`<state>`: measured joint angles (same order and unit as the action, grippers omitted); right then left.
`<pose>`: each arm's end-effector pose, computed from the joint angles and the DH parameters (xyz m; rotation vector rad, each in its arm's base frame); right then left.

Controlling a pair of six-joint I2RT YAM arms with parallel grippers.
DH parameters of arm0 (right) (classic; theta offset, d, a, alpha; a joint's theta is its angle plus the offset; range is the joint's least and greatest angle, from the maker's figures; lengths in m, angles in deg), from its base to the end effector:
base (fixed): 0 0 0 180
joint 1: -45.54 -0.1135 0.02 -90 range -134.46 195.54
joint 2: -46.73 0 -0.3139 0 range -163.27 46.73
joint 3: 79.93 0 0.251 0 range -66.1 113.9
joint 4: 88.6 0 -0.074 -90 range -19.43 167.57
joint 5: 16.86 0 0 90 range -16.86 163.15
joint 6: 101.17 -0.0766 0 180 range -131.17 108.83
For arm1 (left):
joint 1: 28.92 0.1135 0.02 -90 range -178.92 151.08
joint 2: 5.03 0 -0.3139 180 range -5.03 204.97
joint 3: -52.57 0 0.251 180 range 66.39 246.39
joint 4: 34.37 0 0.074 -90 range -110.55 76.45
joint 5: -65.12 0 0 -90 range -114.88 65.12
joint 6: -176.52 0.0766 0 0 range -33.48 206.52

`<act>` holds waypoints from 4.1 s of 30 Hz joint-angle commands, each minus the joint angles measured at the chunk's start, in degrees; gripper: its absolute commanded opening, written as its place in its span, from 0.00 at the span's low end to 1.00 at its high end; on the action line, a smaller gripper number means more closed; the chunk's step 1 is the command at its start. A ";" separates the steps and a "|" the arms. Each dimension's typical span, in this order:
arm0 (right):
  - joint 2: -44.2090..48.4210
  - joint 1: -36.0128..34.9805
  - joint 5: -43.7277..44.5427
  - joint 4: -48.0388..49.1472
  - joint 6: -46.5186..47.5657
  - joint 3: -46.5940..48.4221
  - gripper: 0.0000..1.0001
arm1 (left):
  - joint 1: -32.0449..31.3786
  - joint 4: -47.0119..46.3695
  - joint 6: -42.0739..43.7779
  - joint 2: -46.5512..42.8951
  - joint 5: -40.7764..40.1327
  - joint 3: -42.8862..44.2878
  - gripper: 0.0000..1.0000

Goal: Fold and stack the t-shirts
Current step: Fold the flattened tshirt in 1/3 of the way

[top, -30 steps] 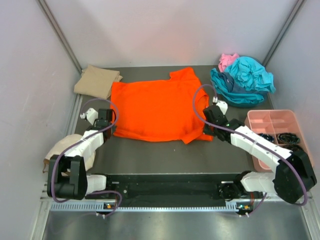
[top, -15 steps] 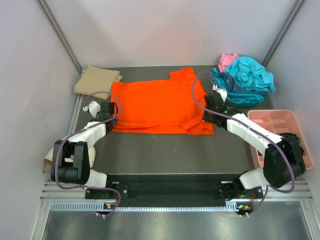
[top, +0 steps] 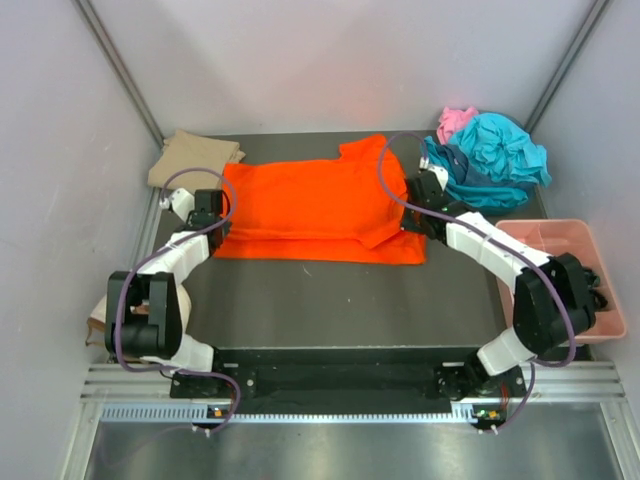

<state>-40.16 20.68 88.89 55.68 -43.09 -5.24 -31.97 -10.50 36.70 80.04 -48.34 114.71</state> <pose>0.3239 0.1271 0.2643 0.2715 2.3557 0.1450 0.3241 0.0133 0.2233 -1.0844 2.0322 0.0222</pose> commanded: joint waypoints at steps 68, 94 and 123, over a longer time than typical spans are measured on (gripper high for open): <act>-6.98 5.70 -8.71 6.95 7.67 13.86 0.71 | 4.28 -9.69 2.18 -2.45 4.38 7.16 0.99; 6.48 5.44 -9.68 3.96 3.36 -12.26 0.71 | -0.38 -14.61 5.26 -0.54 10.46 -8.41 0.99; -4.25 5.44 -11.70 8.79 4.94 -8.04 0.17 | -0.29 -13.74 4.56 4.74 7.99 -6.66 0.99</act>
<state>-43.83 26.21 77.48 62.11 -38.48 -15.51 -32.14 -24.06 41.26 83.02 -39.53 106.90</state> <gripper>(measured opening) 0.250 0.988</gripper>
